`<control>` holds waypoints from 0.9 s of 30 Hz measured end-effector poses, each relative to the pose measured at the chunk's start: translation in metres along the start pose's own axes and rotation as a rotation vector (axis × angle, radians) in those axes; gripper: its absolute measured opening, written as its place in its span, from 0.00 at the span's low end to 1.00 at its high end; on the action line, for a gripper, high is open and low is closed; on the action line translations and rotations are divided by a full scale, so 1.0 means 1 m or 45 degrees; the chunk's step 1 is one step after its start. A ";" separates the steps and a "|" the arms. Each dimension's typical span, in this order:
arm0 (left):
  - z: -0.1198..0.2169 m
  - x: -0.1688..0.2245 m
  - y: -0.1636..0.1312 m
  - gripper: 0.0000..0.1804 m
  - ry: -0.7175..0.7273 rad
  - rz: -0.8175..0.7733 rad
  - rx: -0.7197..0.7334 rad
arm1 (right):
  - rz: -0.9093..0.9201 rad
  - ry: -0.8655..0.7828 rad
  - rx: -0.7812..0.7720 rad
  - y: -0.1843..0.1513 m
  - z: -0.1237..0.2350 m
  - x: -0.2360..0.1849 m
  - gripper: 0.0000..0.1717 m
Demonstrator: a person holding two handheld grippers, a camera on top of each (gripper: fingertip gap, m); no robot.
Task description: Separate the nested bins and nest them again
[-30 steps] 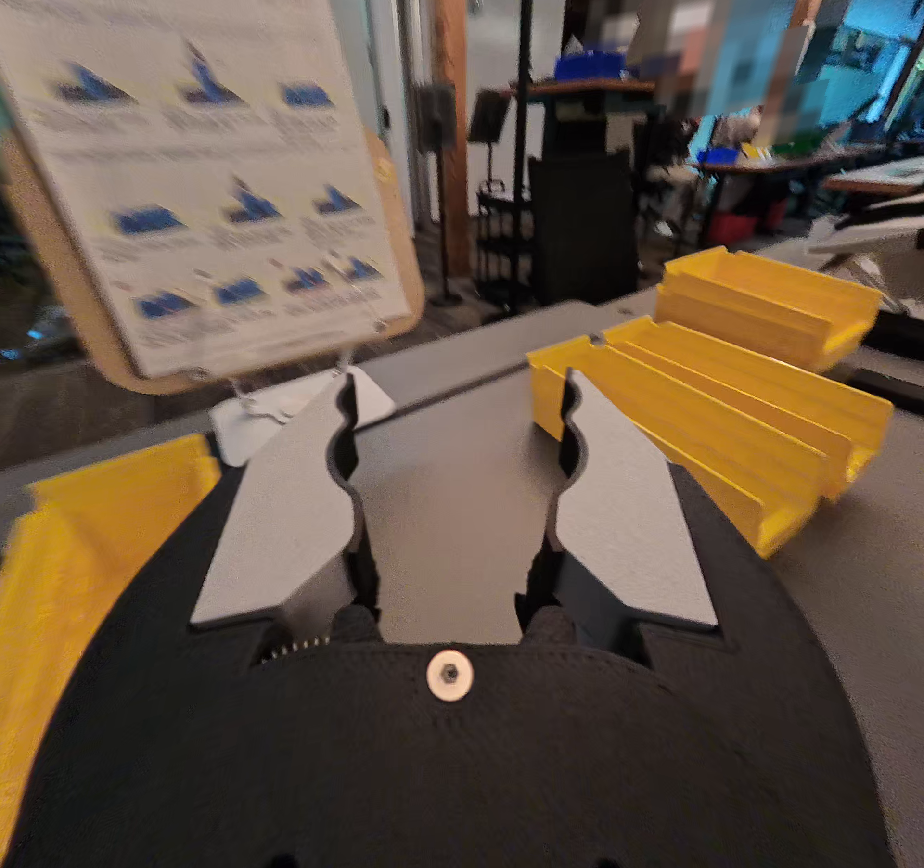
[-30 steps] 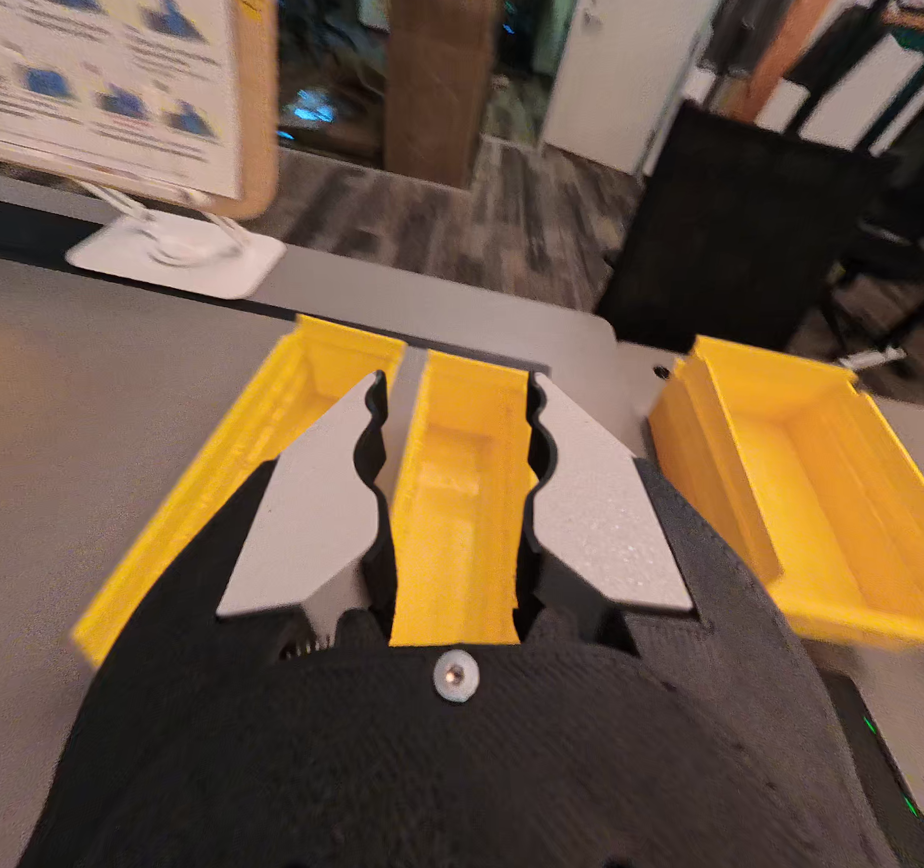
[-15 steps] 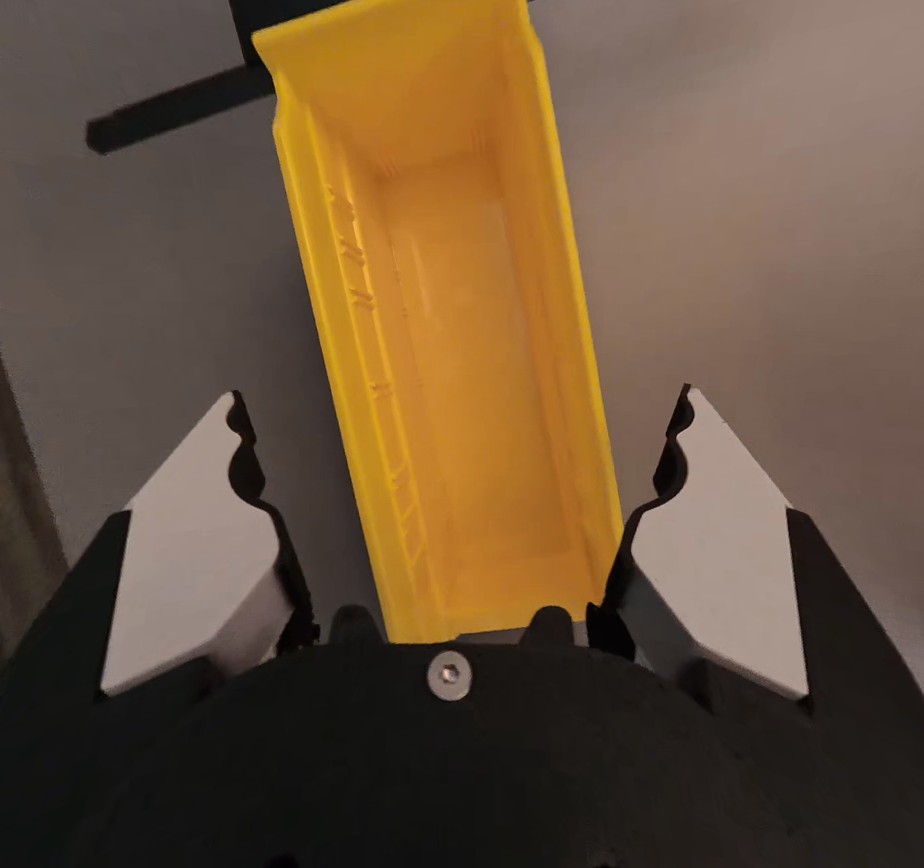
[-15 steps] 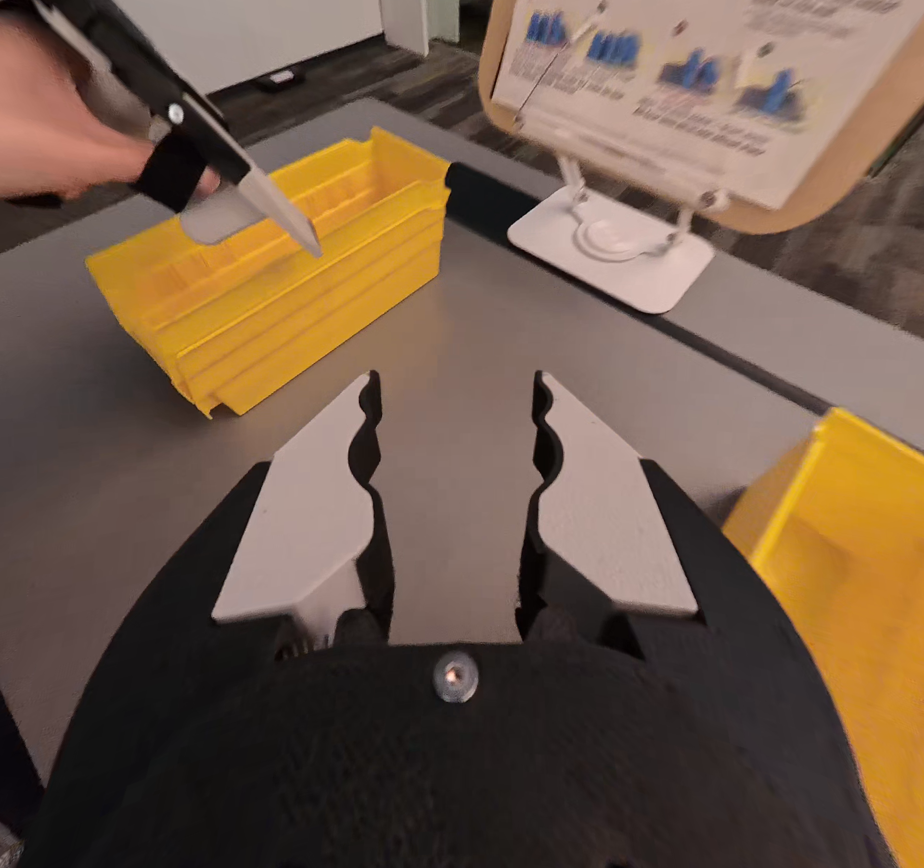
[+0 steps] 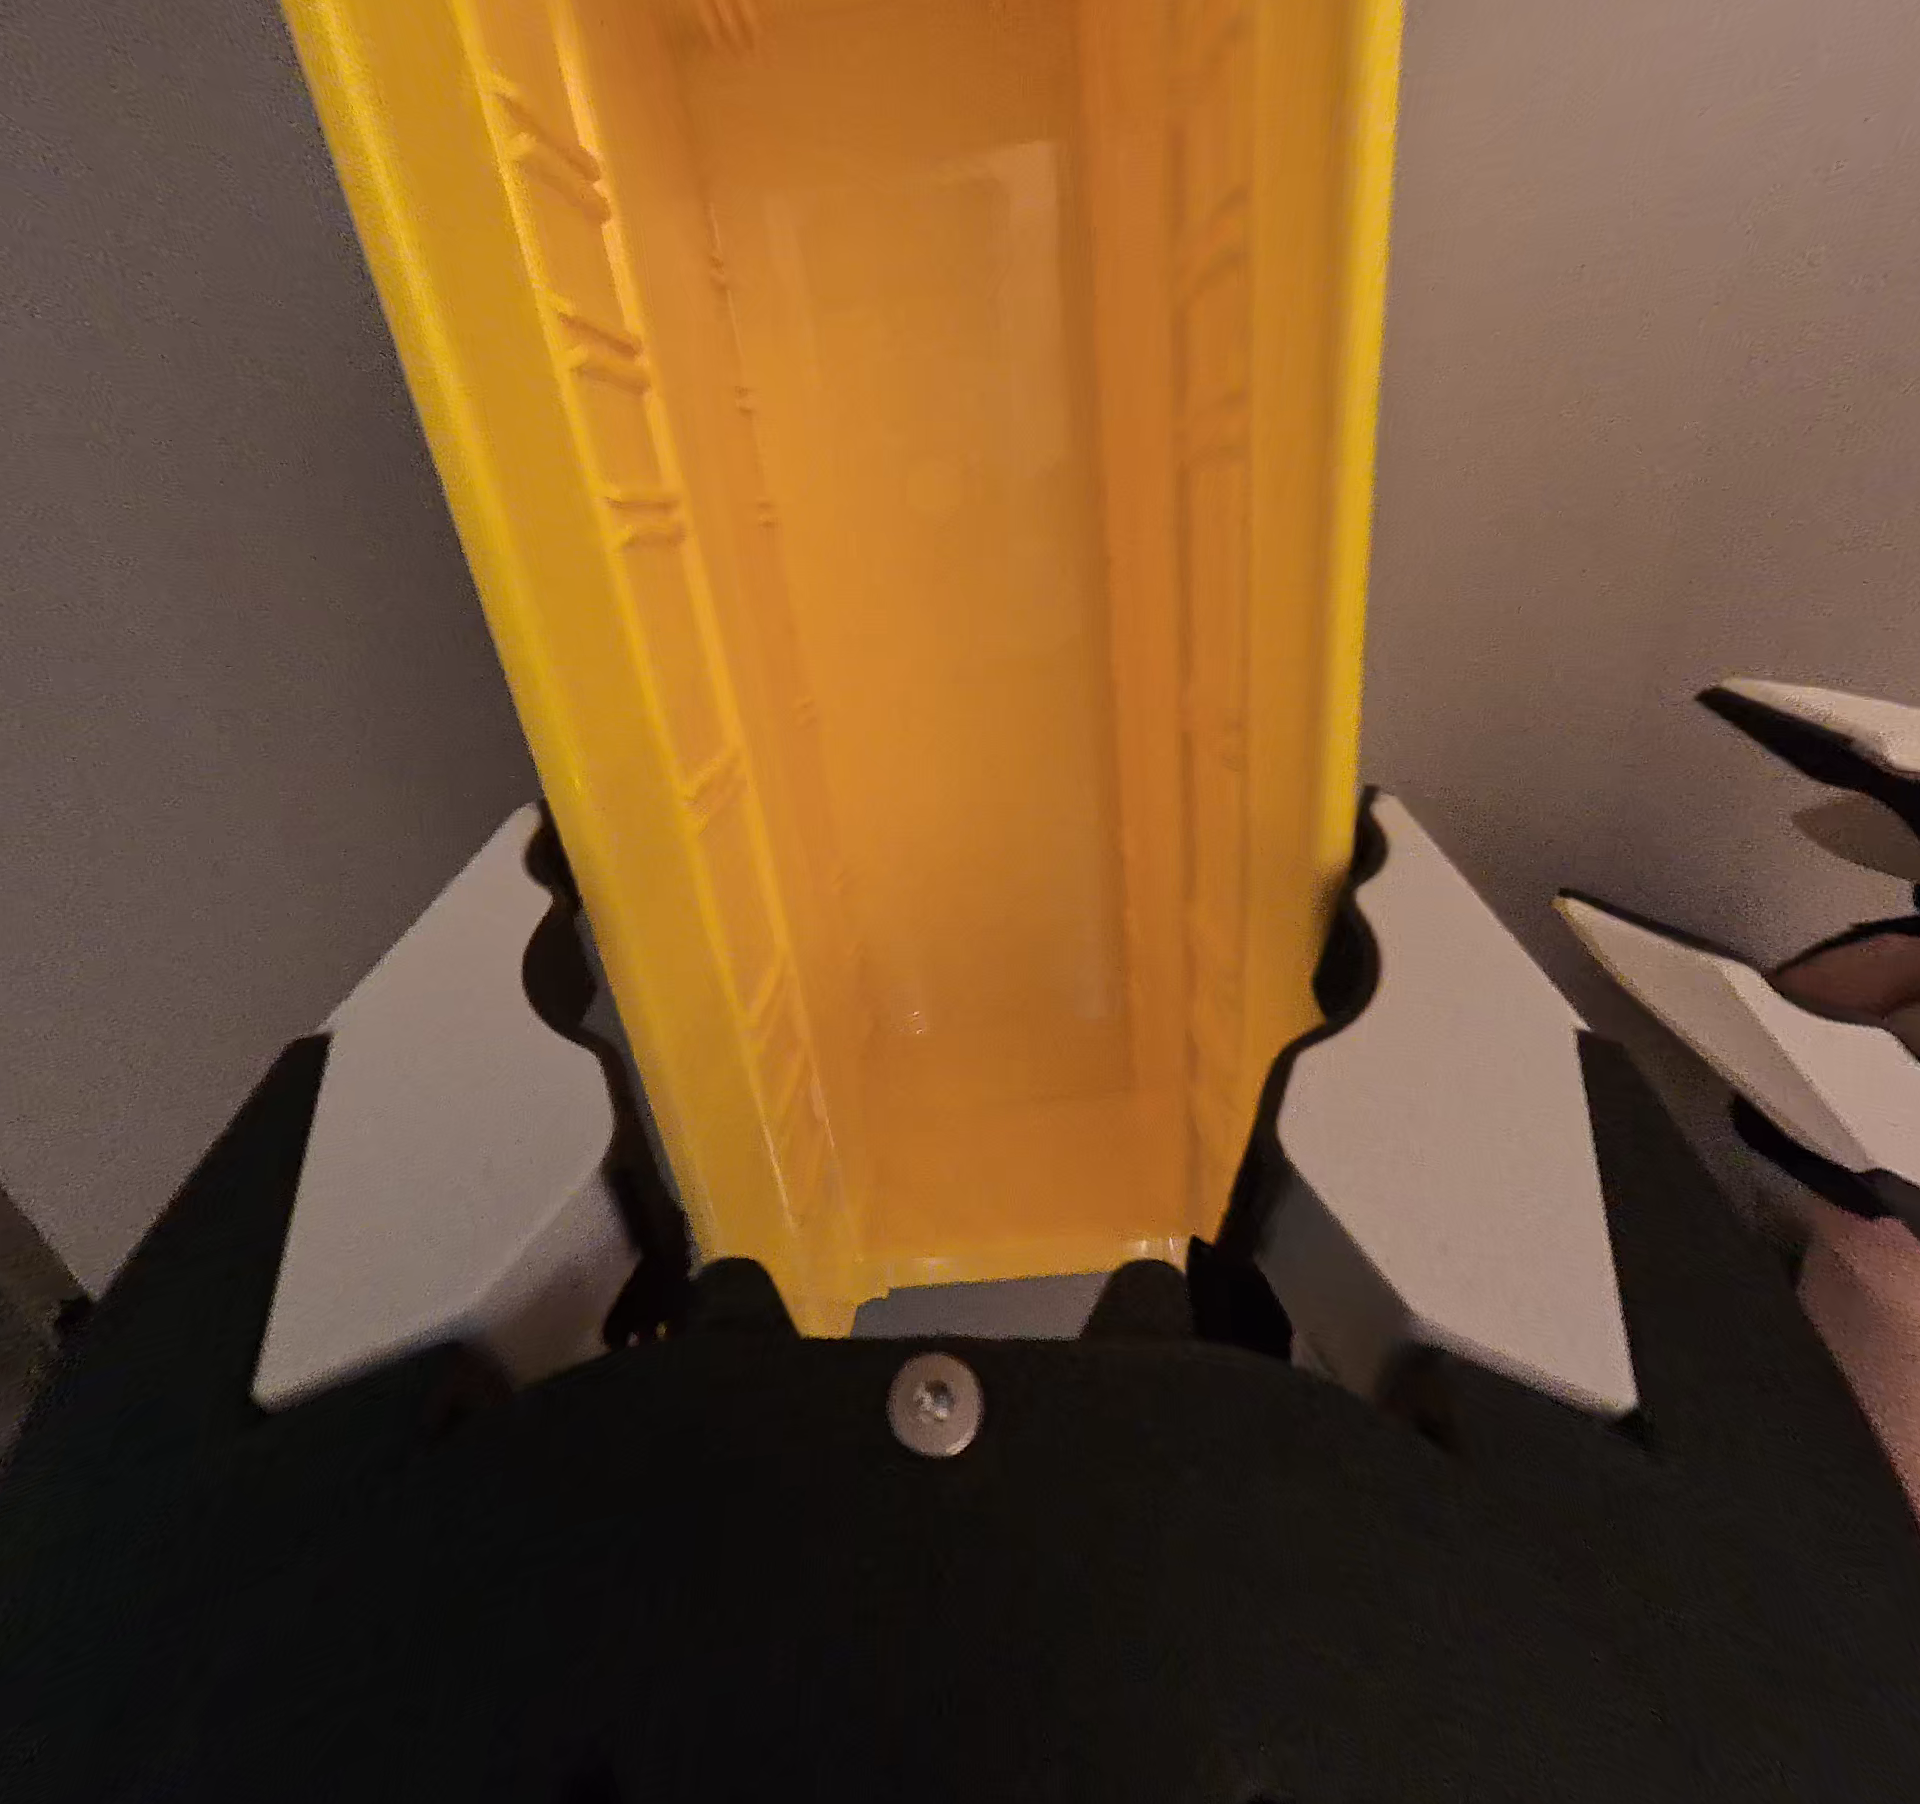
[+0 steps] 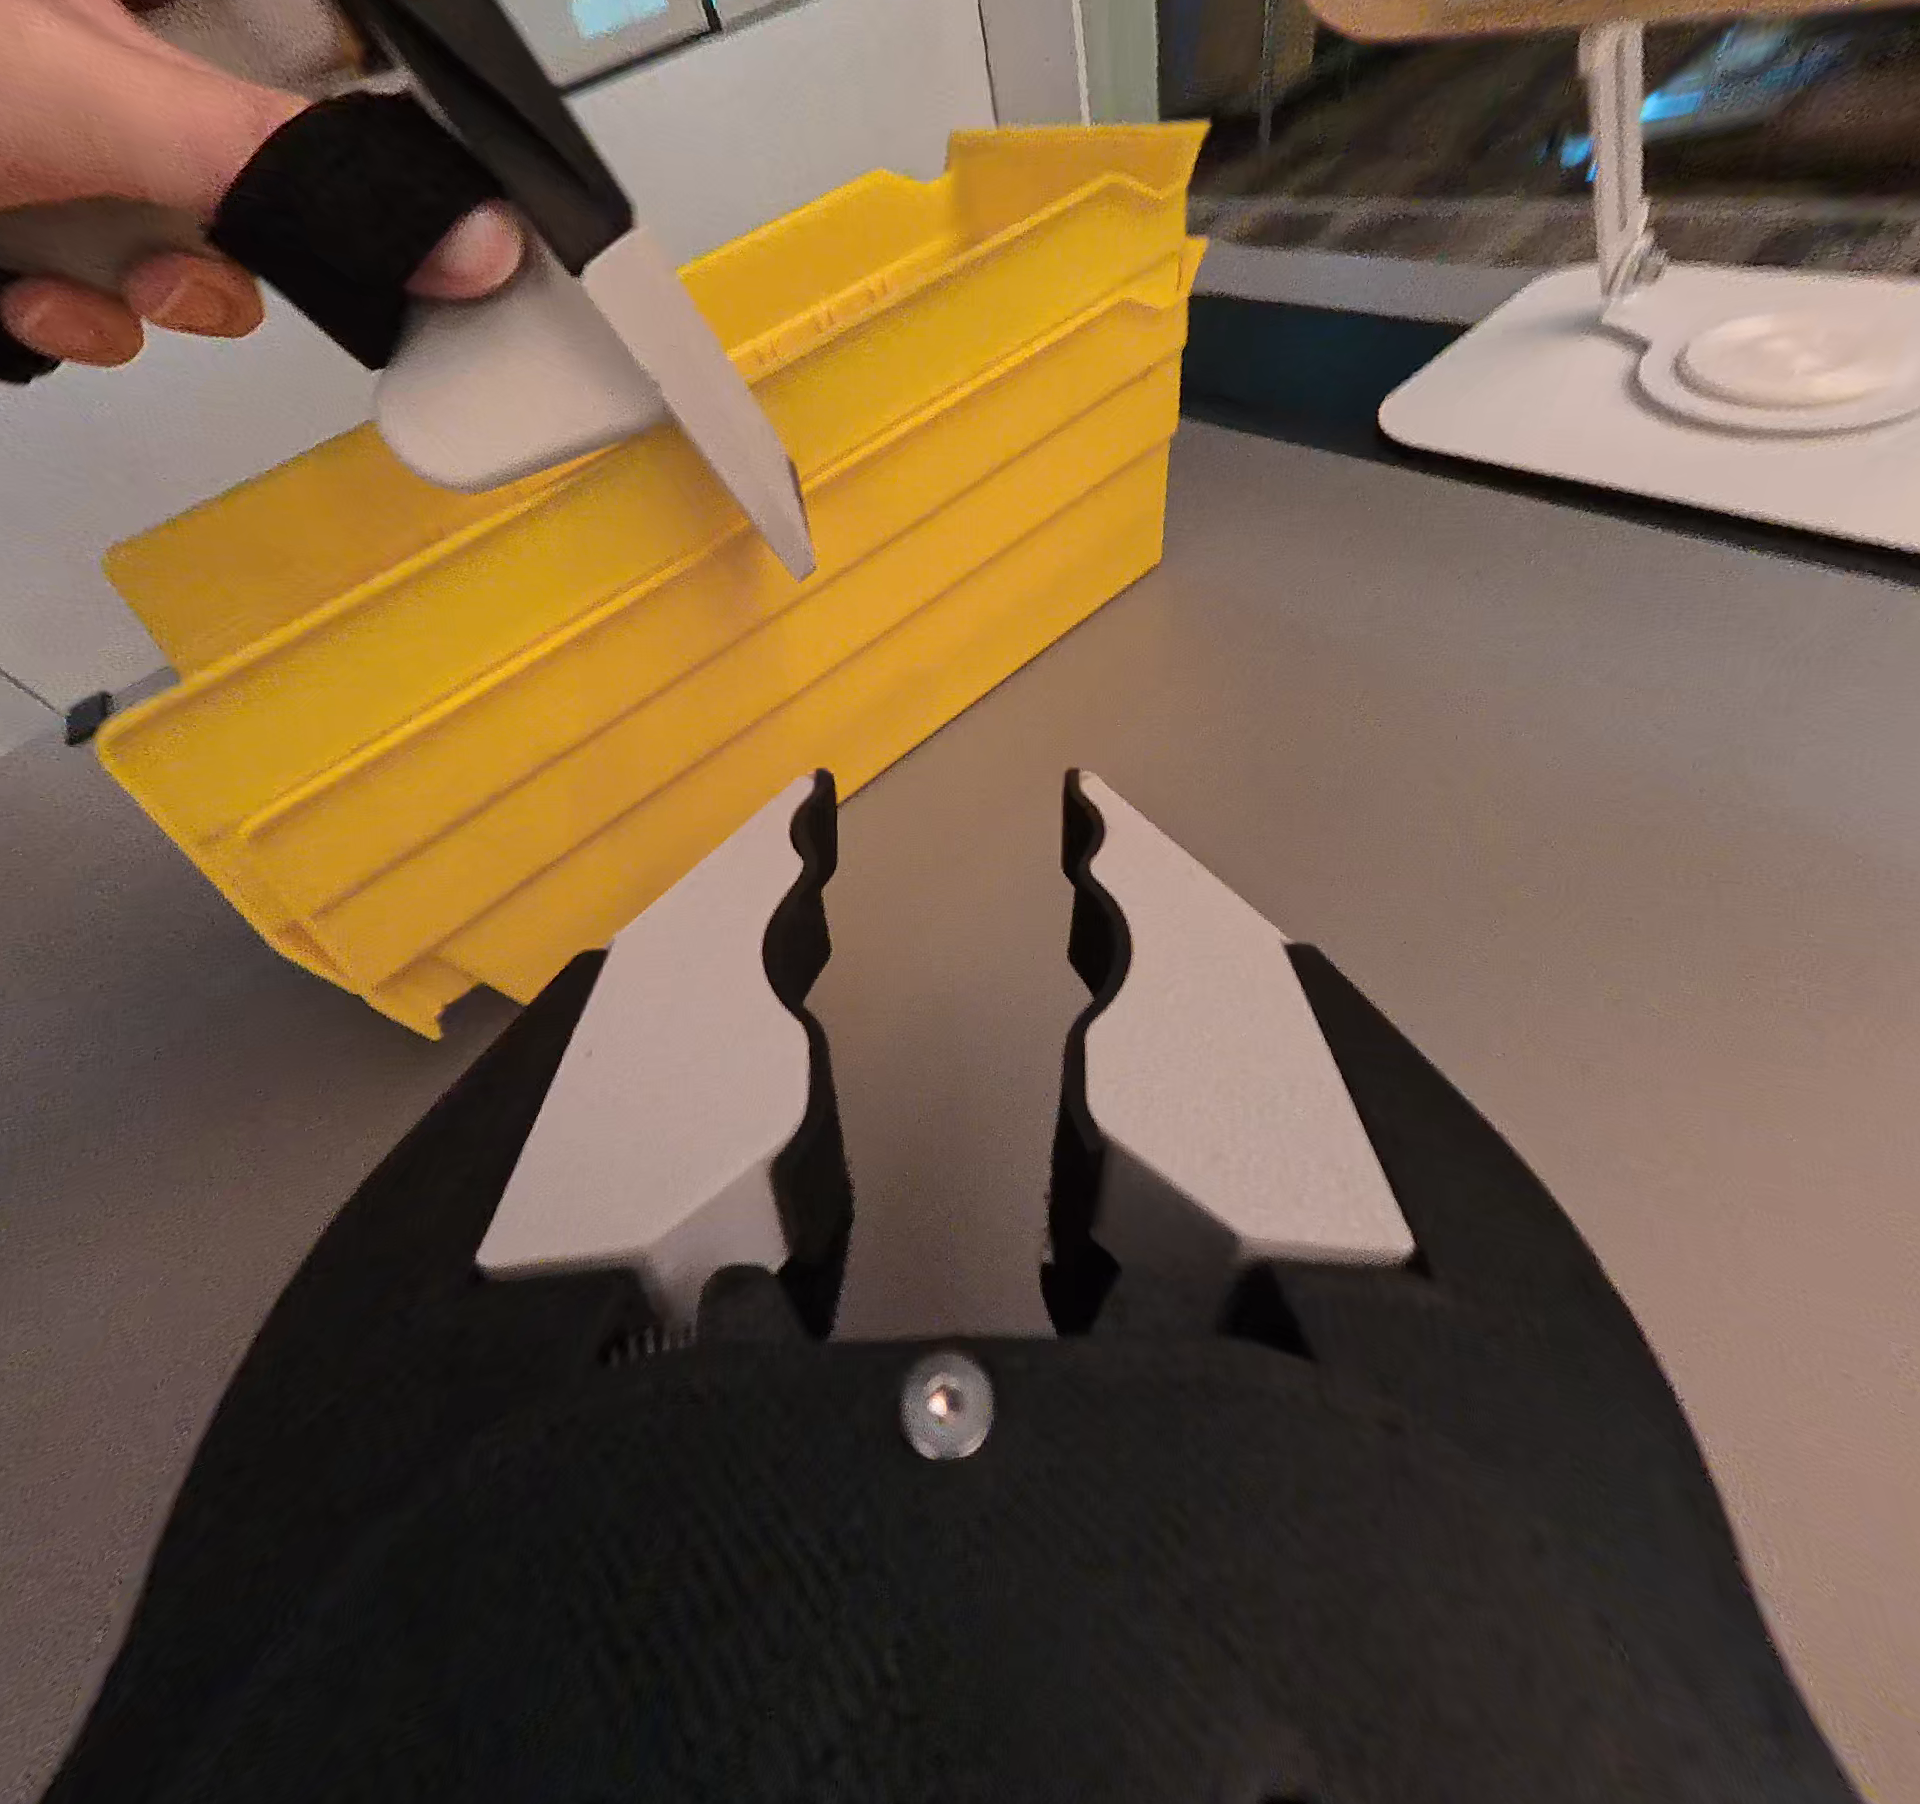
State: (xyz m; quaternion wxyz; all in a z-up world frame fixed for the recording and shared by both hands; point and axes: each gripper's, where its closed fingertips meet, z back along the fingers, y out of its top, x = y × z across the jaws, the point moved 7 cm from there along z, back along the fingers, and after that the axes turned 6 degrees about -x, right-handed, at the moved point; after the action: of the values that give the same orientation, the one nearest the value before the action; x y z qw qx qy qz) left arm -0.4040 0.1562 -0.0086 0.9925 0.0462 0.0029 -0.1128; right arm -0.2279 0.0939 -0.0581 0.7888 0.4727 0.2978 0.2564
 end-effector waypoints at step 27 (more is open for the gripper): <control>0.008 -0.046 -0.011 0.63 0.060 0.050 0.067 | 0.224 -0.099 -0.202 -0.034 -0.003 0.002 0.22</control>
State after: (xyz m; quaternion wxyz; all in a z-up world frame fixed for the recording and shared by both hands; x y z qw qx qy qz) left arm -0.4515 0.1552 -0.0009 0.9927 0.0750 0.0223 -0.0921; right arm -0.2246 0.0829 -0.0909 0.8090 0.4428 0.2033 0.3288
